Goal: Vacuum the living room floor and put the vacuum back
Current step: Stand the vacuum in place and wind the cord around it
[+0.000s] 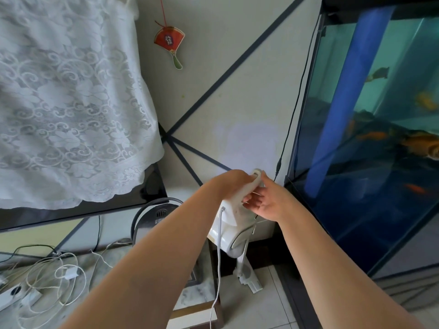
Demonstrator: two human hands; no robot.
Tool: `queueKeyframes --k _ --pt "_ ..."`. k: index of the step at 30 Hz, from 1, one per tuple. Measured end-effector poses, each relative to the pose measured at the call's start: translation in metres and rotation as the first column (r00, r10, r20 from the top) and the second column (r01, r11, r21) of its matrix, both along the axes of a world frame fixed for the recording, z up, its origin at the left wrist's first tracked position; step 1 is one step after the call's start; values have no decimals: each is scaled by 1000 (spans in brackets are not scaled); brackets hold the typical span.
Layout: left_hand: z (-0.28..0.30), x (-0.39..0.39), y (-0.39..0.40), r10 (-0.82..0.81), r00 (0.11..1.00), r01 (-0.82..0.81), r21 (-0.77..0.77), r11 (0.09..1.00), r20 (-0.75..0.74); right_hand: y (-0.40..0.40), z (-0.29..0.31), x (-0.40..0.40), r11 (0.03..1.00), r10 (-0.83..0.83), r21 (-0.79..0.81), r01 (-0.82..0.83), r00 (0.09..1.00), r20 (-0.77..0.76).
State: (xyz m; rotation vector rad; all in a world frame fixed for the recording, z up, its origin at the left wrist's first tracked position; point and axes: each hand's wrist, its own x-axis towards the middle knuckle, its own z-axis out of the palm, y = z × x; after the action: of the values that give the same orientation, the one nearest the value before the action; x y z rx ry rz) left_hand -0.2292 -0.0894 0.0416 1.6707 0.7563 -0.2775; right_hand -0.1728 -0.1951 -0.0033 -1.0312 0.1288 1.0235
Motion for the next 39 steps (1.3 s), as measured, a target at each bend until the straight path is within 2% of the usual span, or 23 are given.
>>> queueKeyframes --k 3,6,9,10,12,15,17,19,21,22,23,25,26,27,28,30,33,35,39 --pt "7 6 -7 53 998 -54 -87 995 -21 10 6 9 997 -15 -79 17 1000 28" --pt "11 17 -15 198 980 -192 -150 970 26 19 8 17 972 -15 -231 47 990 140" --pt "11 31 -15 215 967 -232 123 965 133 25 11 24 956 44 -294 19 978 204" --pt "10 37 -15 242 954 -281 246 927 178 27 10 28 961 40 -275 18 978 203" --pt "7 41 -13 301 902 -405 369 836 308 30 10 32 972 -27 -225 66 985 172" --pt "-1 25 -7 369 746 -618 368 695 555 36 15 36 980 -75 -179 92 992 102" --pt "-13 6 -4 439 635 -731 310 608 636 42 19 39 988 -115 -100 120 992 51" --pt "-36 -12 5 612 538 -825 211 525 580 48 22 41 987 -153 -40 153 988 21" --pt "-66 -28 13 760 534 -845 198 497 371 52 21 44 986 -163 -19 163 986 32" --pt "-82 -35 14 773 583 -811 245 532 251 53 22 45 987 -158 -16 159 987 43" --pt "-95 -42 15 722 682 -715 319 623 120 54 22 47 989 -146 -11 146 988 53" --pt "-113 -54 10 412 901 -330 404 853 -135 54 24 50 994 -101 -34 103 992 72" --pt "-120 -60 8 208 952 -114 374 921 -223 54 26 50 995 -76 -57 81 993 91" --pt "-125 -64 5 30 964 56 314 948 -265 54 28 51 996 -48 -76 56 993 107" --pt "-126 -68 0 -92 957 163 245 956 -276 55 30 51 994 -25 -99 37 992 123" --pt "-129 -73 -5 -238 937 285 165 944 -255 56 32 53 990 11 -140 11 988 156" --pt "-141 -73 -10 -331 912 371 144 917 -241 57 32 55 972 103 -225 -60 978 182" --pt "-144 -73 -9 -357 898 416 235 879 -256 54 32 57 948 176 -298 -109 962 210" --pt "-144 -72 7 -423 834 550 483 681 -354 45 30 70 875 308 -460 -150 906 291"
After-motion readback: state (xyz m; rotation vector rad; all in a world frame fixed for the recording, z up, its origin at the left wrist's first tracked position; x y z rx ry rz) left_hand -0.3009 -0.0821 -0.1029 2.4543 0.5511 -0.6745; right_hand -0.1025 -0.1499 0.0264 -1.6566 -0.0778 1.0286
